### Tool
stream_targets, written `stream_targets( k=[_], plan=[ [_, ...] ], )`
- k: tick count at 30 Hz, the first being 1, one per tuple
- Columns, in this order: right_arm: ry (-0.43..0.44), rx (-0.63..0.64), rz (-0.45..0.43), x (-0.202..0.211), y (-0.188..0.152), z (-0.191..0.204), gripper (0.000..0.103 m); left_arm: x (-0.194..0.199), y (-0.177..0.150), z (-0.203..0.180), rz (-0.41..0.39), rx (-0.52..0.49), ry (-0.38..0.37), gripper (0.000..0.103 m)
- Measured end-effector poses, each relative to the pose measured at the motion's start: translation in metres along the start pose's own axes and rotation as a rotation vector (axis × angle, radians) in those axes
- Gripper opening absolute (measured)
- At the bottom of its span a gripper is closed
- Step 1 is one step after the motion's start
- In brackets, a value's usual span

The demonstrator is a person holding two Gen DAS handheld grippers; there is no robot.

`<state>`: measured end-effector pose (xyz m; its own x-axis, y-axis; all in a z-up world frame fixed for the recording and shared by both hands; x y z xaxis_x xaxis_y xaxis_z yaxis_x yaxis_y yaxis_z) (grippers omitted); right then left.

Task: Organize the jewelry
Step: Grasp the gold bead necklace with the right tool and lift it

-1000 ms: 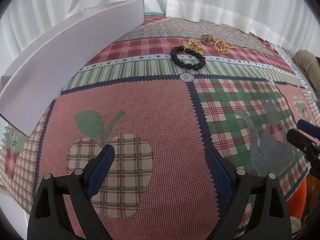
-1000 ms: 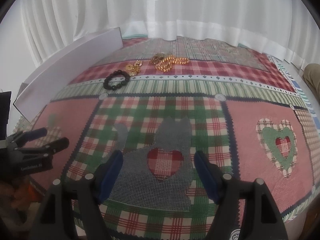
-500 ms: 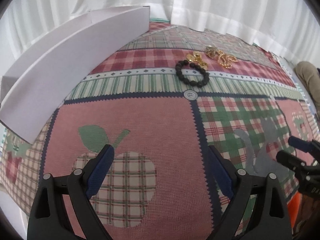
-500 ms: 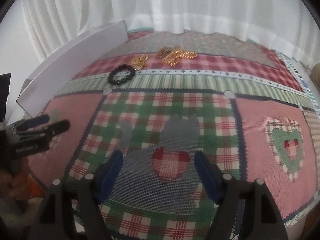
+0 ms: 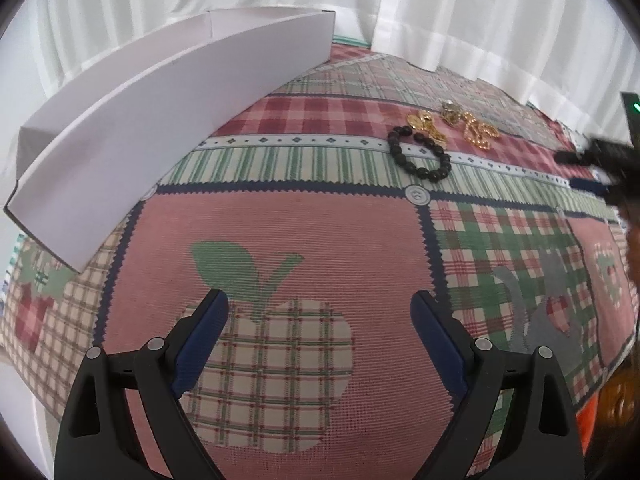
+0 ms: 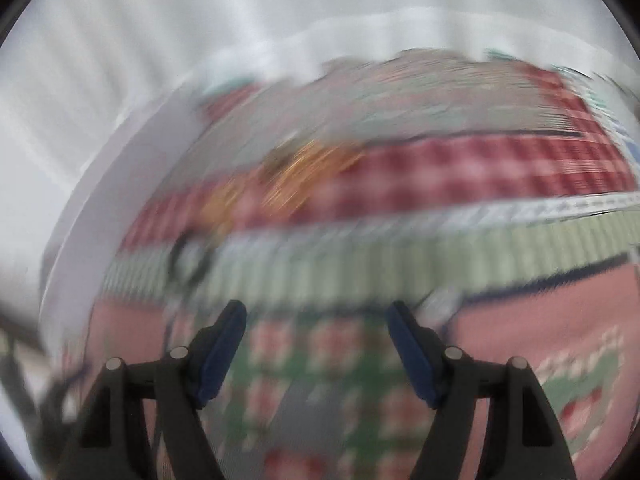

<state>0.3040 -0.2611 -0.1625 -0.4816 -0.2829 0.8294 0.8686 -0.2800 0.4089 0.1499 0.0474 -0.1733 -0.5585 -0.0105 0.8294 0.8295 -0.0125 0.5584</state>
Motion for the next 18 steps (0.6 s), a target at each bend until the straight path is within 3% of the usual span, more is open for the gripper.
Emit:
stream_targets(
  k=[5, 10, 14, 16, 18],
  plan=[
    [0.024, -0.07, 0.038, -0.032, 0.043, 0.011, 0.06, -0.003, -0.001, 0.003, 0.004, 0.002, -0.001, 0.093],
    [0.023, -0.074, 0.12, -0.079, 0.05, 0.045, 0.06, -0.007, -0.002, 0.006, 0.015, 0.013, -0.001, 0.093],
    [-0.027, -0.031, 0.108, -0.105, 0.048, 0.072, 0.062, -0.009, -0.002, 0.009, 0.021, 0.02, 0.009, 0.093],
    [-0.096, 0.06, 0.064, -0.111, 0.045, 0.087, 0.061, -0.011, -0.003, 0.009, 0.03, 0.021, 0.013, 0.093],
    [-0.167, 0.134, 0.027, -0.112, 0.042, 0.092, 0.041, -0.011, -0.003, 0.01, 0.035, 0.022, 0.012, 0.093]
  ],
)
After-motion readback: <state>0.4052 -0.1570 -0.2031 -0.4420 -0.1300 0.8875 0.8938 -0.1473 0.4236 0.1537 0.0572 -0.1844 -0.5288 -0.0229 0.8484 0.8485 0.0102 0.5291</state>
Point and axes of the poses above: each gripper's, at about its wrist camera, not at the fingertips, and x roughly against the way its jaws point, z to its left, y to its top, the point moved 4 cm from there along -x, roughly the way its jaws point, and after that the axes turned 9 degrees about -x, right-handed, at the moved point
